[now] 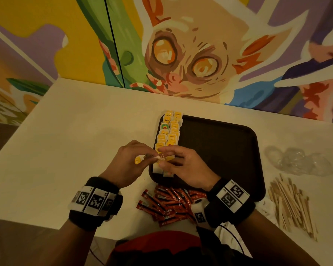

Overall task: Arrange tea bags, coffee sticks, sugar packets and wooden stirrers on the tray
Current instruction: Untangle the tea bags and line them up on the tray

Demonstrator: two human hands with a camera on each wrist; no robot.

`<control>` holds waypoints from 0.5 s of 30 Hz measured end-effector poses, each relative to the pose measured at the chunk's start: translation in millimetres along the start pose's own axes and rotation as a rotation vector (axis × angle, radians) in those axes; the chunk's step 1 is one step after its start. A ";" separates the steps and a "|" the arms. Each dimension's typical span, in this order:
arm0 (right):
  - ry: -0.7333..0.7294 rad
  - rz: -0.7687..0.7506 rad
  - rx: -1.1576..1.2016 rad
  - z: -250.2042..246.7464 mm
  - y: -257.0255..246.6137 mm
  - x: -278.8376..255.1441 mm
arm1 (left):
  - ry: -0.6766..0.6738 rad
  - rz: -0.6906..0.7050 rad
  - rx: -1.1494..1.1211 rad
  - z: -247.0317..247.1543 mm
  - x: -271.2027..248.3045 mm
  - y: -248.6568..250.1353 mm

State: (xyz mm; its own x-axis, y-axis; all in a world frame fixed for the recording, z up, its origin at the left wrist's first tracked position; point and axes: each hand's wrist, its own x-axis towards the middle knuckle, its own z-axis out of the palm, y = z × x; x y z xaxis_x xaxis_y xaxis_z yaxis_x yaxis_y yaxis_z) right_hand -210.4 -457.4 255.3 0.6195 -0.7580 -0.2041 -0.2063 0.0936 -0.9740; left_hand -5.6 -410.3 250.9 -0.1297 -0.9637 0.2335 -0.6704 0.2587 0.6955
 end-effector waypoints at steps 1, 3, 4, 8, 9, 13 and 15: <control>0.025 -0.031 0.003 1.0 -0.3 0.0 | -0.007 0.003 0.022 -1.3 0.8 0.5; 0.099 -0.073 0.008 1.6 -0.2 0.5 | -0.020 0.004 0.056 -3.9 2.4 1.2; 0.126 -0.079 0.012 1.2 -0.1 0.8 | -0.025 0.000 0.065 -4.7 2.9 0.9; 0.143 -0.094 0.002 -0.1 -0.8 1.0 | -0.028 -0.042 0.047 -5.1 2.2 0.5; 0.153 -0.098 0.003 -0.5 -0.9 0.8 | -0.034 -0.059 0.031 -4.7 1.5 0.9; 0.223 -0.121 0.003 -5.2 -0.6 1.5 | -0.073 -0.108 -0.014 -2.7 0.7 5.0; 0.252 -0.138 0.010 -8.1 -1.6 1.3 | -0.094 -0.131 0.002 -1.9 1.4 6.1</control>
State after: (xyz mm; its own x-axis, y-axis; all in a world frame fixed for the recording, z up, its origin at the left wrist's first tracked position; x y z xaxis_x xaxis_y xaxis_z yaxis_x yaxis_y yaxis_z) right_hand -215.3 -463.8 257.3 0.4335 -0.9003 -0.0395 -0.1247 -0.0166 -0.9921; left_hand -8.4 -409.9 256.8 -0.1091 -0.9911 0.0765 -0.6875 0.1308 0.7143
